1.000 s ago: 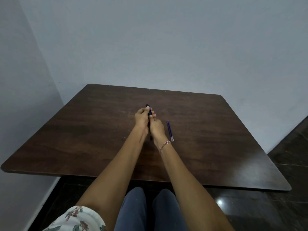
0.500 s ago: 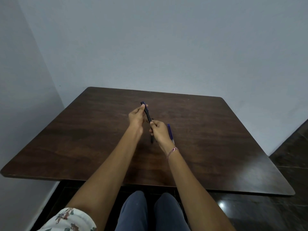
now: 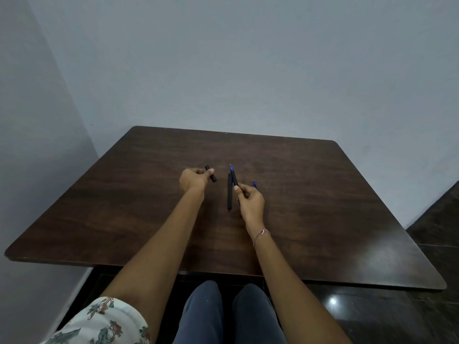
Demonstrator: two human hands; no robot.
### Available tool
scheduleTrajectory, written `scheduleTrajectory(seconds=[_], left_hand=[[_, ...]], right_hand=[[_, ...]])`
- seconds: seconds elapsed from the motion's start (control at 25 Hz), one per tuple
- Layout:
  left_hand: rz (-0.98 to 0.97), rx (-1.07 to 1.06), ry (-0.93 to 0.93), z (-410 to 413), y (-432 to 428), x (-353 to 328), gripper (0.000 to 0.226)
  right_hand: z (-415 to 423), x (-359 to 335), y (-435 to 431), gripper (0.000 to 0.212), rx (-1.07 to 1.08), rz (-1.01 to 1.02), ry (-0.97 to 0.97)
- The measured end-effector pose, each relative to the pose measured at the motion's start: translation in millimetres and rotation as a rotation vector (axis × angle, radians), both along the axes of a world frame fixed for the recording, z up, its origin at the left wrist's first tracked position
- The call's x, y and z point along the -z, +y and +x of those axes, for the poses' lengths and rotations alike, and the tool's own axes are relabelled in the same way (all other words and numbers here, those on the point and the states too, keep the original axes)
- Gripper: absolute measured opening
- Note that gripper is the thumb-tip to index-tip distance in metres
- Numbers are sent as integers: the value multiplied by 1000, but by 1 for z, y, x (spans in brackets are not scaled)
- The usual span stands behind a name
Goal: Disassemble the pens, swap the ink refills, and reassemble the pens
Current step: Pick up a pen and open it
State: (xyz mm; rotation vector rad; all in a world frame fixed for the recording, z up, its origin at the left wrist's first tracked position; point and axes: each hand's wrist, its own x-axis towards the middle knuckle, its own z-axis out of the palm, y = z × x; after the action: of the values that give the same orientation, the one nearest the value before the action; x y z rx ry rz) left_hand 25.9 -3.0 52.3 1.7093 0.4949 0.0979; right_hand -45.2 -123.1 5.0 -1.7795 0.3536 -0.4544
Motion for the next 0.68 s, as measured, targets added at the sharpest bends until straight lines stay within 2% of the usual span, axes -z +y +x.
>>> scheduleTrajectory(seconds=[0.08, 0.32, 0.56, 0.68], left_hand=[[136, 64, 52, 2, 4, 6, 27], [42, 137, 151, 12, 9, 15, 23], [47, 130, 124, 15, 8, 24, 22], [68, 46, 54, 11, 6, 23, 21]], right_hand=[[-1, 8, -2, 27, 7, 24, -38], [1, 15, -4, 23, -48, -20, -46], [0, 15, -2, 22, -56, -58, -50], [0, 14, -3, 24, -65, -59, -48]])
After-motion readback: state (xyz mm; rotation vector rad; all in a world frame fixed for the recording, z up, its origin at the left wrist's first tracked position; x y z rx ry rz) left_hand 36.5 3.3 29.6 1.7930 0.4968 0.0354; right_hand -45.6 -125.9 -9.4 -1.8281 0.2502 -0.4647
